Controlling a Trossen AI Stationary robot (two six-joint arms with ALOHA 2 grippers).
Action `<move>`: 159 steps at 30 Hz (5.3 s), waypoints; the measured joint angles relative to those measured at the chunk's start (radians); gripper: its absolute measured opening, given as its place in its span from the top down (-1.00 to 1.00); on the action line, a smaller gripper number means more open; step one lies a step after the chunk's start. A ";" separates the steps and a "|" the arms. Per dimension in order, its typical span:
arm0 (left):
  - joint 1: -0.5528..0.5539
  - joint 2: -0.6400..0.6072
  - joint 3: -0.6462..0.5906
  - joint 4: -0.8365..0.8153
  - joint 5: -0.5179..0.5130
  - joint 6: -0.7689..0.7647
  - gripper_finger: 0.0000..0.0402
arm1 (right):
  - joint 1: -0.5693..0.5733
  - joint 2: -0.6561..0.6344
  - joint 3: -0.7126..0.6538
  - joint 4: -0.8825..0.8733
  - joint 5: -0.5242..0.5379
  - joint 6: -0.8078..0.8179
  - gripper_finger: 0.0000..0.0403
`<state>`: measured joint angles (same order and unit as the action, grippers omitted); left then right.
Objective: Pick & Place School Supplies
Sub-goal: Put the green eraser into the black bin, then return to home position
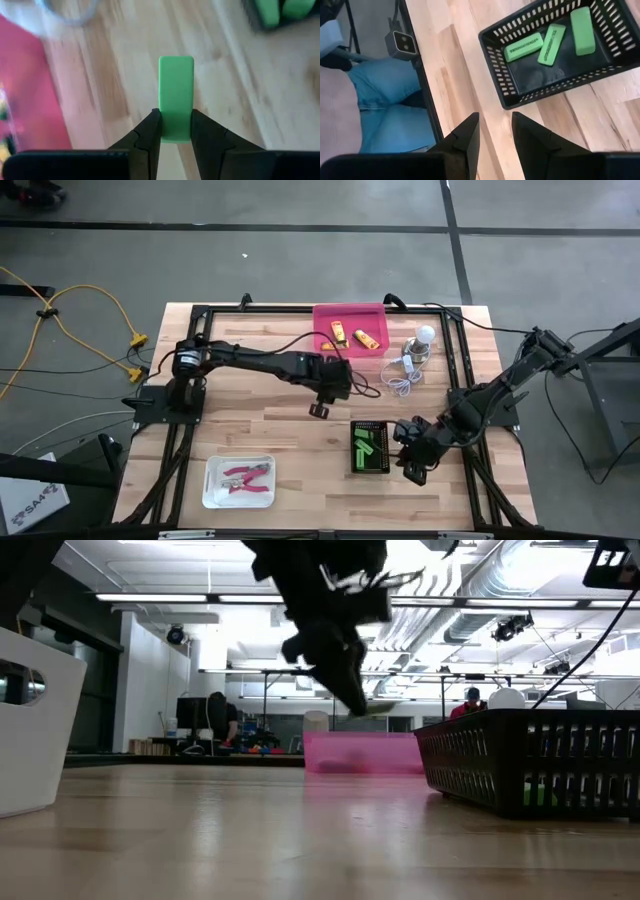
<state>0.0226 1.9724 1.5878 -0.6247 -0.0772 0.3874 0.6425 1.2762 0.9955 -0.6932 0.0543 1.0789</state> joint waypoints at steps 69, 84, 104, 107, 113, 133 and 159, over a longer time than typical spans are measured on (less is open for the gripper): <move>-0.174 0.170 0.007 0.478 0.204 -0.119 0.41 | 0.066 0.000 0.000 0.067 0.060 0.028 0.49; -0.175 0.170 0.007 0.494 0.204 -0.119 0.40 | 0.066 0.000 0.000 0.069 0.060 0.028 0.49; -0.177 0.012 0.007 0.315 0.151 -0.228 0.40 | 0.062 -0.001 0.000 0.063 0.068 -0.029 0.49; -0.175 -0.003 0.007 0.283 0.151 -0.229 0.40 | 0.062 -0.001 0.000 0.071 0.079 -0.033 0.49; -0.163 -0.012 0.007 0.255 0.151 -0.231 0.40 | 0.062 -0.001 0.000 0.083 0.079 -0.033 0.49; 0.064 -0.101 0.002 0.049 0.571 -0.239 0.40 | 0.130 -0.007 0.000 0.150 0.135 -0.151 0.50; 0.180 -0.559 -0.292 0.012 0.482 -0.221 0.40 | 0.201 -0.485 -0.351 0.157 0.585 -0.173 0.54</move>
<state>0.2028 1.4136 1.2962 -0.6131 0.4050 0.1669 0.8437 0.7916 0.6440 -0.5360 0.6397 0.9060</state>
